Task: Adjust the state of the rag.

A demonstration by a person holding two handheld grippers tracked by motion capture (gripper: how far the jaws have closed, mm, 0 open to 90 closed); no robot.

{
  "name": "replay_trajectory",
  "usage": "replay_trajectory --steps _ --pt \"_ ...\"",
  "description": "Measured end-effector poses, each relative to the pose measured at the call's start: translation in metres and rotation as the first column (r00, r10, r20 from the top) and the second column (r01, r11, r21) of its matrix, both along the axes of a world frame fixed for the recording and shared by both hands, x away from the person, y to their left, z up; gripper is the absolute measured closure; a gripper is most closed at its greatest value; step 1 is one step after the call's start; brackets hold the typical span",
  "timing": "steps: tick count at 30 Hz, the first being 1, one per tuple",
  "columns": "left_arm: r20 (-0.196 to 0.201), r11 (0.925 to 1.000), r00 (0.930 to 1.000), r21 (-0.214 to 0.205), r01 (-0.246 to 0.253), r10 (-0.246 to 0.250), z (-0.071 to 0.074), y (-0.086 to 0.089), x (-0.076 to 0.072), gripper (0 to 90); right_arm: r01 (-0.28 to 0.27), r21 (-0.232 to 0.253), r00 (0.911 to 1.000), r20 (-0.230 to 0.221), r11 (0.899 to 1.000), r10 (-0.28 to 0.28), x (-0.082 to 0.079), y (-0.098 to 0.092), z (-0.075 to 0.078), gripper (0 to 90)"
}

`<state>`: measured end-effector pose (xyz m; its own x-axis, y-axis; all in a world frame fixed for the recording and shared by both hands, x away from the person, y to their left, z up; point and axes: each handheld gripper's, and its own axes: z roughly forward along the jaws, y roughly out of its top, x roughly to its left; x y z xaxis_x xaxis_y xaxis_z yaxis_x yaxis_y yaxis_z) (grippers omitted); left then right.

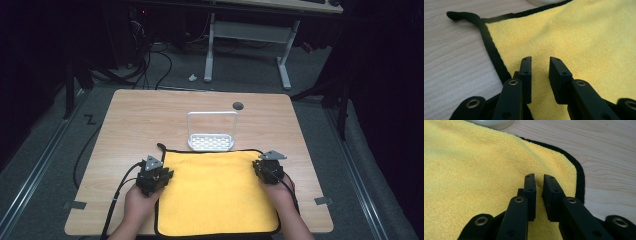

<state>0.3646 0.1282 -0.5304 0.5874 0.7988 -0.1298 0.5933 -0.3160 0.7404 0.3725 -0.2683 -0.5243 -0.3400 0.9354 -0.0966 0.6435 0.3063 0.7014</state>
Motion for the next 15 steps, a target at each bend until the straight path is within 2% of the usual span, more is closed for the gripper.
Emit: replay_trajectory --steps 2,4,5,6,7,9,12,15 --pt "-0.016 1.0 0.9999 -0.008 -0.002 0.001 0.002 0.002 -0.001 69.1 0.003 -0.011 1.0 -0.003 1.0 -0.003 -0.002 0.0 0.001 73.0" --pt "0.005 0.9998 0.9999 -0.011 -0.016 0.016 0.006 0.009 0.0 64.2 -0.006 0.005 0.9997 0.022 1.0 0.006 -0.009 0.0 0.006 71.1" --pt "0.014 0.9996 0.9996 -0.012 -0.024 0.024 0.007 0.011 0.001 62.1 -0.011 0.016 0.9987 0.05 1.0 0.01 -0.016 0.001 0.011 70.0" --pt "0.029 0.9989 0.9985 -0.006 -0.047 0.047 0.008 0.016 0.006 60.4 -0.016 0.012 0.9976 0.067 1.0 0.015 -0.02 0.002 0.013 67.9" --pt "0.029 0.9976 0.9972 -0.005 -0.069 0.069 0.008 0.02 0.012 58.0 -0.032 0.002 0.9951 0.094 0.999 0.031 -0.027 0.004 0.017 66.3" --pt "0.035 0.9951 0.9945 -0.002 -0.099 0.099 0.006 0.026 0.027 54.1 -0.057 -0.008 0.9915 0.117 0.998 0.058 -0.036 0.008 0.019 64.8" --pt "-0.003 0.9929 0.993 -0.014 -0.118 0.118 0.002 0.027 0.047 49.7 -0.082 0.018 0.9908 0.11 0.996 0.079 -0.044 0.012 0.019 64.7" --pt "-0.011 0.991 0.9914 -0.029 -0.131 0.131 -0.001 0.021 0.061 49.2 -0.116 0.004 0.9874 0.109 0.993 0.115 -0.049 0.021 0.019 63.6"
